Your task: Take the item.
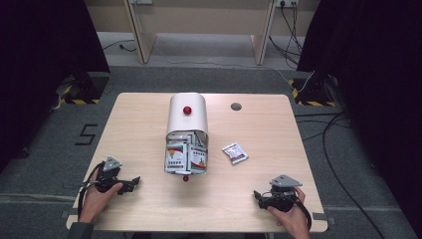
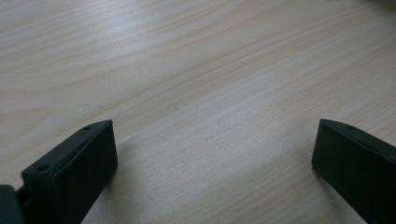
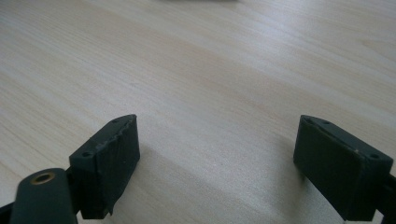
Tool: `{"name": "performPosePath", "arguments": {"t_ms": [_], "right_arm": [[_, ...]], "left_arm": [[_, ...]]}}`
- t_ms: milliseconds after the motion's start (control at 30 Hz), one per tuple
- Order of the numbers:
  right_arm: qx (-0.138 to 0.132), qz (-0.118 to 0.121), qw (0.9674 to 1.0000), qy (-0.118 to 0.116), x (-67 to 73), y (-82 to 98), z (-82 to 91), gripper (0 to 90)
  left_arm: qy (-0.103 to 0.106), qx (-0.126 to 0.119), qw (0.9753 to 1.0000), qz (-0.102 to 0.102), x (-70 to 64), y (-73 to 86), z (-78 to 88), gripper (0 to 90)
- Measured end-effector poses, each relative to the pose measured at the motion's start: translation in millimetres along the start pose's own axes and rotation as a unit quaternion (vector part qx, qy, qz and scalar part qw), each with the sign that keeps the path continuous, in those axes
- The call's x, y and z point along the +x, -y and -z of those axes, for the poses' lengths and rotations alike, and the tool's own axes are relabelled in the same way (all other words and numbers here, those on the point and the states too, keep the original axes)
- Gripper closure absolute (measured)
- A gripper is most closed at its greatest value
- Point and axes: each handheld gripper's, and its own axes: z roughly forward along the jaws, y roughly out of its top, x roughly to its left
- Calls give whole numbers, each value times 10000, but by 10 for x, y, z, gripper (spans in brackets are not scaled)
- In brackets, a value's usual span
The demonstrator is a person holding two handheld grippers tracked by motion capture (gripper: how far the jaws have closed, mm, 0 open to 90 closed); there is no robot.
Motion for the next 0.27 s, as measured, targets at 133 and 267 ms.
{"name": "performPosePath", "arguments": {"t_ms": [133,267], "right_arm": [[5,26,10000,-23,-6,1,0,147],[3,35,10000,-28,-8,1,-1,146]], "left_arm": [[0,-1,10000,0,0,0,0,0],[-1,2,10000,-3,1,0,0,0]]}}
